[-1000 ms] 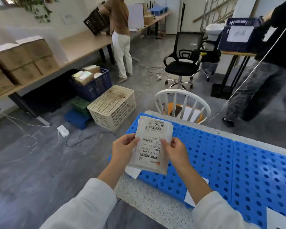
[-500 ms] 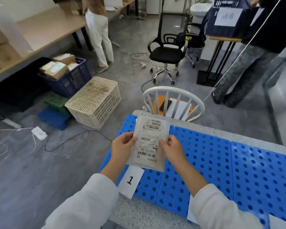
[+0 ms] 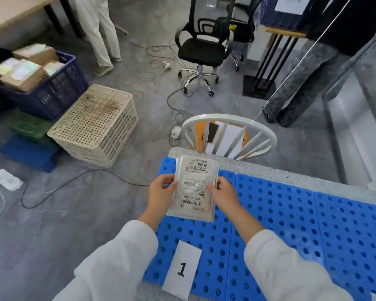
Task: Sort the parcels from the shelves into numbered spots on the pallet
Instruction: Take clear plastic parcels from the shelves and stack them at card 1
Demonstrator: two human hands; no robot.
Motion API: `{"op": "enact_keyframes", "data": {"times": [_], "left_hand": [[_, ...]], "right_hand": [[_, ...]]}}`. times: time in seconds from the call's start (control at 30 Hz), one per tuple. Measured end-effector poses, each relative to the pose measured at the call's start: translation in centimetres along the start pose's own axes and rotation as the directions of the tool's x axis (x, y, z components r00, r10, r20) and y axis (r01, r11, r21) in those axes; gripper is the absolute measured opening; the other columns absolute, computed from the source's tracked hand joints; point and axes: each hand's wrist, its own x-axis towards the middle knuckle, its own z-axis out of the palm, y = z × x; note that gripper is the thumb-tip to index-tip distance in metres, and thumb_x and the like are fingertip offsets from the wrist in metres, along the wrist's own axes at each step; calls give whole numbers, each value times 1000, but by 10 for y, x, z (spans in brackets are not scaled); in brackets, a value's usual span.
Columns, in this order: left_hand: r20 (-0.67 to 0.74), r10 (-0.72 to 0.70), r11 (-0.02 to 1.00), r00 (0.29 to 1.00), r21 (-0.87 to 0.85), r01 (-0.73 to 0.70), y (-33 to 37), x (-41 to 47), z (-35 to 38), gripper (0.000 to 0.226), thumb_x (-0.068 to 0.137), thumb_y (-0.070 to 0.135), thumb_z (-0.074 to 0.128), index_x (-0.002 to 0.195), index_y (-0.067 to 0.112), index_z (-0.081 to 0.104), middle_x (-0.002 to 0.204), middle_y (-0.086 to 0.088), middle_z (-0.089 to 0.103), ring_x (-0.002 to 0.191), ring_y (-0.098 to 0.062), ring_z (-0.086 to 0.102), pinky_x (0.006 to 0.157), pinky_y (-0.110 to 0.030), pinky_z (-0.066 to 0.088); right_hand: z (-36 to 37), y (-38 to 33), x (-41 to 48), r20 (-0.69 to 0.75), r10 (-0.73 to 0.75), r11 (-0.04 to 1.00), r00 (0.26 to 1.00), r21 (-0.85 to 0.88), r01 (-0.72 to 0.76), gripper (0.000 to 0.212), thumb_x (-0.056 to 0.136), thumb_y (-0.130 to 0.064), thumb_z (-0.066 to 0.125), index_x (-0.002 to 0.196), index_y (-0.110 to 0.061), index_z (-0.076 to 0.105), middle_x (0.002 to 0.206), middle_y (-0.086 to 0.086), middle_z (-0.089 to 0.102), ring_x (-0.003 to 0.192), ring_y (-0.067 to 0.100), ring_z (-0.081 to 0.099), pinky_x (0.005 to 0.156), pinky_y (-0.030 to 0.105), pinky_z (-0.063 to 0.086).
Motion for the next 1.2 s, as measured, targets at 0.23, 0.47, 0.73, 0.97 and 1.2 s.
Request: {"op": "enact_keyframes", "data": {"times": [0.23,0.47,0.73,0.97,1.2], "left_hand": [[101,-17,996,995,88,8,-22,44,1,10,93,17,61,96,25,66,98,9,68,85,-10,66,71,-23,54],[120,-34,985,992,174,13,-33,67,13,15,94,17,59,107,18,65,98,9,65,81,0,60,60,-10,42],[123,-18,976,992,218,-10,-41,75,19,24,94,17,59,118,16,63,109,1,65,93,-13,62,71,-17,47],[191,-13,911,982,407,-67,-36,80,13,32,95,13,55,127,11,59,127,-5,59,111,-18,58,88,-24,44],[421,212,708,882,555,-436,16,80,24,32,98,21,49,129,11,55,135,-3,53,126,-18,46,99,-27,39]], "right_hand": [[18,7,36,31,106,988,994,-120,-102,24,97,-33,52,109,-13,53,107,4,60,93,19,60,80,34,49],[27,10,56,-27,141,979,990,-142,-144,37,97,-32,53,126,-14,40,86,-3,55,77,17,60,63,34,52],[22,16,69,52,180,959,982,-230,-164,56,95,-29,56,142,-11,29,78,-4,50,68,10,52,53,24,38],[10,12,62,98,219,944,971,-272,-185,60,98,-29,52,148,-10,25,125,18,58,109,32,59,91,45,49],[-36,-7,39,1,160,954,987,-255,-154,47,100,-32,45,143,-15,35,138,4,47,84,16,58,70,29,46]]}}
